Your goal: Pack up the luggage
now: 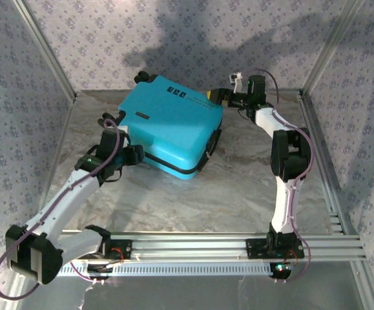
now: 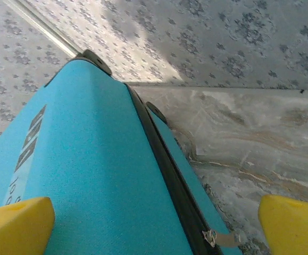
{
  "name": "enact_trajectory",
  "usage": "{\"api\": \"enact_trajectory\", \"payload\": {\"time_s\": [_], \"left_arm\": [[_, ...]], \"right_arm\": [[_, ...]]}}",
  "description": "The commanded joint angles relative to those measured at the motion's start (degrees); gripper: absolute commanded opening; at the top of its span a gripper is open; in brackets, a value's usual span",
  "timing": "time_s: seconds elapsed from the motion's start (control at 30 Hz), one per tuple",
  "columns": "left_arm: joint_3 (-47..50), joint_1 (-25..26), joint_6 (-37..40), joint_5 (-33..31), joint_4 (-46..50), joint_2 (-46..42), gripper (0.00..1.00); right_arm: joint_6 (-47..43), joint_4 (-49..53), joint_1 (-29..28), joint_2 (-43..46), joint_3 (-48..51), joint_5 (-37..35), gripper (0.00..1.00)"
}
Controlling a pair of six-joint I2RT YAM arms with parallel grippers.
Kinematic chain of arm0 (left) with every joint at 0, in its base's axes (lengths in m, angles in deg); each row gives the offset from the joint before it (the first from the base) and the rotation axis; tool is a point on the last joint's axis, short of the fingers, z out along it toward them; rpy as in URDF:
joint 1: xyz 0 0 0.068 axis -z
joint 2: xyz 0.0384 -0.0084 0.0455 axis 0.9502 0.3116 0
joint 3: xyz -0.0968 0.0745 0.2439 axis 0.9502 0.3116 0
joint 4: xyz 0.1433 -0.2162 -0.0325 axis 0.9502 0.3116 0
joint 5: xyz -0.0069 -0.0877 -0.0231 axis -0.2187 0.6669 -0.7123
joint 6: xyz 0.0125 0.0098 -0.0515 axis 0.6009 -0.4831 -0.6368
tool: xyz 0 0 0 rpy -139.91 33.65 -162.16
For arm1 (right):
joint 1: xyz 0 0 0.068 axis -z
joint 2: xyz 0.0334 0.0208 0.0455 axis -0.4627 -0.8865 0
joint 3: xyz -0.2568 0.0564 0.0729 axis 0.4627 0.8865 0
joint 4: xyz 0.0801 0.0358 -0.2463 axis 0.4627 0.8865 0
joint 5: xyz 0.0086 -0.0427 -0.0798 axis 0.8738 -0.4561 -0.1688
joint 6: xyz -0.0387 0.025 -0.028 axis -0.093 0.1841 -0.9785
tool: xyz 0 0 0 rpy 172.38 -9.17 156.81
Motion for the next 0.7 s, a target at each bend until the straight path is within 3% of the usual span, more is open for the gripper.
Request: {"api": "enact_trajectory", "payload": {"time_s": [0.0, 0.2, 0.37, 0.5, 0.67], "left_arm": [[0.5, -2.6, -0.2, 7.1, -8.0, 2.8, 0.61], [-2.9, -4.7, 1.4, 9.4, -11.8, 9.9, 0.62], [-5.6, -5.2, 2.1, 10.7, -13.5, 14.4, 0.62], [-8.0, -5.5, 2.5, 11.1, -14.1, 17.7, 0.62], [-10.7, -5.5, 2.1, 10.9, -12.0, 19.0, 0.61]], "right_arm": [[3.0, -6.3, -1.3, -0.4, 2.1, 8.8, 1.0], [6.0, -18.4, -1.4, 6.3, 16.9, 11.3, 0.97], [4.0, -20.7, -2.3, 14.8, 30.9, 9.6, 0.95], [1.6, -19.7, -2.9, 22.1, 40.5, 4.2, 0.94], [-4.9, -2.2, -2.5, 29.9, 40.1, -14.6, 0.93]]}}
